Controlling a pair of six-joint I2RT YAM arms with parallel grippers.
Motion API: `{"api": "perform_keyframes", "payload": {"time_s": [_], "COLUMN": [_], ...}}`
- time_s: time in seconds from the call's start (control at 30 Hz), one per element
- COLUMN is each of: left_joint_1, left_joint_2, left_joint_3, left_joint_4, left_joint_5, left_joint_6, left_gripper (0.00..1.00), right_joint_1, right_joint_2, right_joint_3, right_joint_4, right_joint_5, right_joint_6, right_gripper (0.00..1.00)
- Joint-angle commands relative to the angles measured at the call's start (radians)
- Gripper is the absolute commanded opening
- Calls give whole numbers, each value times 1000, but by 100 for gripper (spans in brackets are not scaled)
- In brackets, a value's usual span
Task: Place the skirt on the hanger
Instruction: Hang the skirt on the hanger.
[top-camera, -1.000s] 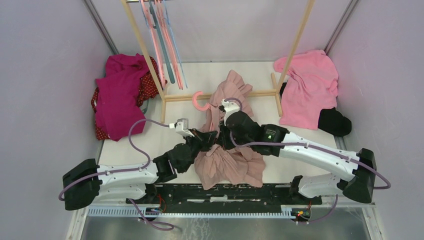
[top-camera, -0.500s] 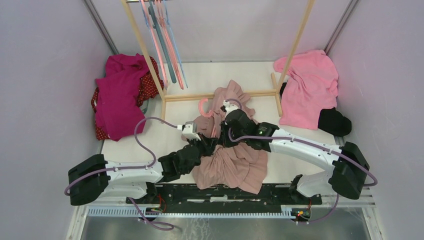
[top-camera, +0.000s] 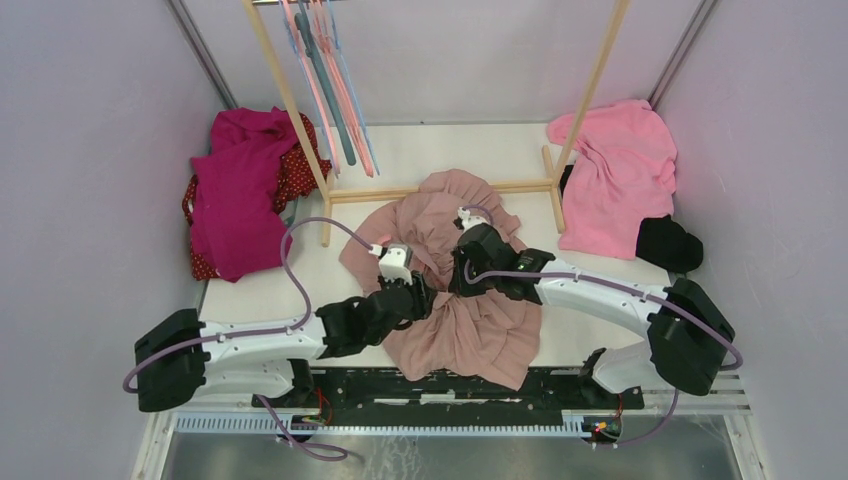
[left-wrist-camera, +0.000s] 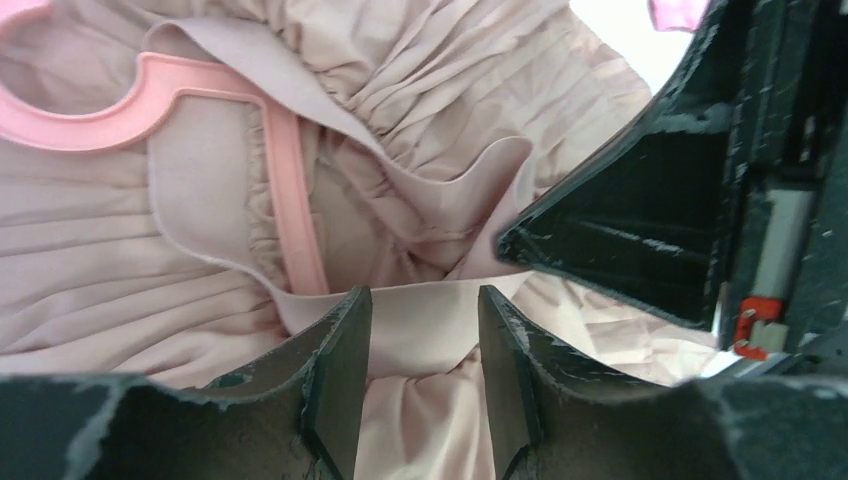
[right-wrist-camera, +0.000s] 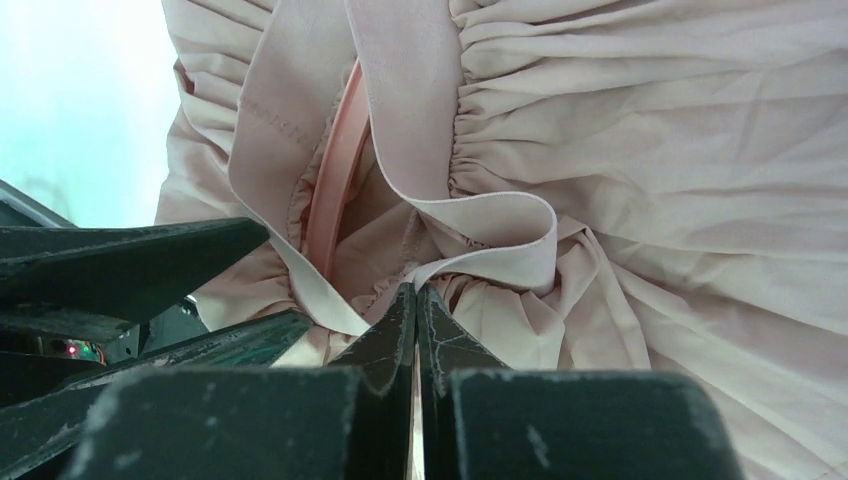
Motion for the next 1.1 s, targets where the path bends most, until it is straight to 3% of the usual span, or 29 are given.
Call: {"api": "perform_keyframes", "payload": {"time_s": [0.0,0.1,0.17,0.23,0.43,0.6,1.07], "left_joint_1": [9,143,335,522,703,794,881], "left_joint_2": [-88,-161,-170,-137,79,176,235], "left_joint_3": [25,-5,-24,-35,37,26,-25], "left_joint_4": [-135,-142,-135,-115,-36,86,211], "left_joint_5": [-114,-28,211,365,579,744,839], "left_joint_6": [35,60,70,90,111,59,54], "left_gripper": [53,55,54,53,52,51,50], "right_joint_1": [-11,-12,-13,-13,-13,-15,-24], "right_joint_2": [12,27,35,45,73,79,70], "right_joint_3": [-5,-4,-2,4,16,34,46], "right_joint_4": [78,90,100,103,116,107,96], "right_joint_5": [-3,-21,-32,-38,-59,-65,-86], "right_joint_6": [9,10,9,6,-1,-11,-21], "right_gripper": [1,1,1,1,1,1,1]}}
